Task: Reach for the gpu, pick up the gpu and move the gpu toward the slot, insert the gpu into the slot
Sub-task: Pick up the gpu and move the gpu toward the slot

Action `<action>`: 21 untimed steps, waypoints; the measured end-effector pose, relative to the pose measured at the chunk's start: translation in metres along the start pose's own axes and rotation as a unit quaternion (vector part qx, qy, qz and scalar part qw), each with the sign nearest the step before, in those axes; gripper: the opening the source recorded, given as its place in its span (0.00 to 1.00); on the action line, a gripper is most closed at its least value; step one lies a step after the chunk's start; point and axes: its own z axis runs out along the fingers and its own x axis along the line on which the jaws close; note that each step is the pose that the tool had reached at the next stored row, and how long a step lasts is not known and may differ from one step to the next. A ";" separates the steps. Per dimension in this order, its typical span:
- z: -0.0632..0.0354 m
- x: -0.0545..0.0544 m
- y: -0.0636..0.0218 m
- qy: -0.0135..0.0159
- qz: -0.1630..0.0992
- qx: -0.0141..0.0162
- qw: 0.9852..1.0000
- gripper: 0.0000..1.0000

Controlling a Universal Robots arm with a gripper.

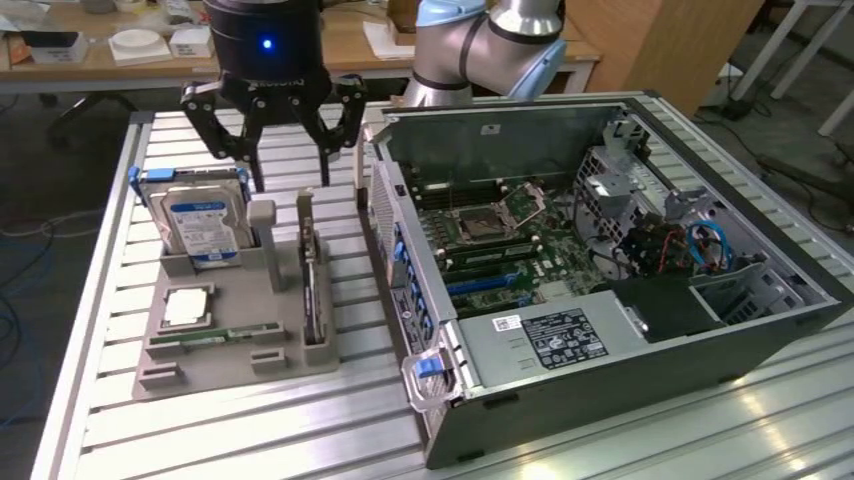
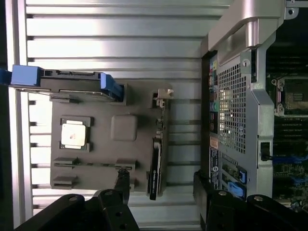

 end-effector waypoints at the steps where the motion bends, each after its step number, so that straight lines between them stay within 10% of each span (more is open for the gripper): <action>1: 0.0018 0.000 0.0000 0.000 0.003 0.000 1.000 0.65; 21: 0.0380 0.003 -0.0017 -0.001 0.038 0.001 0.999 0.65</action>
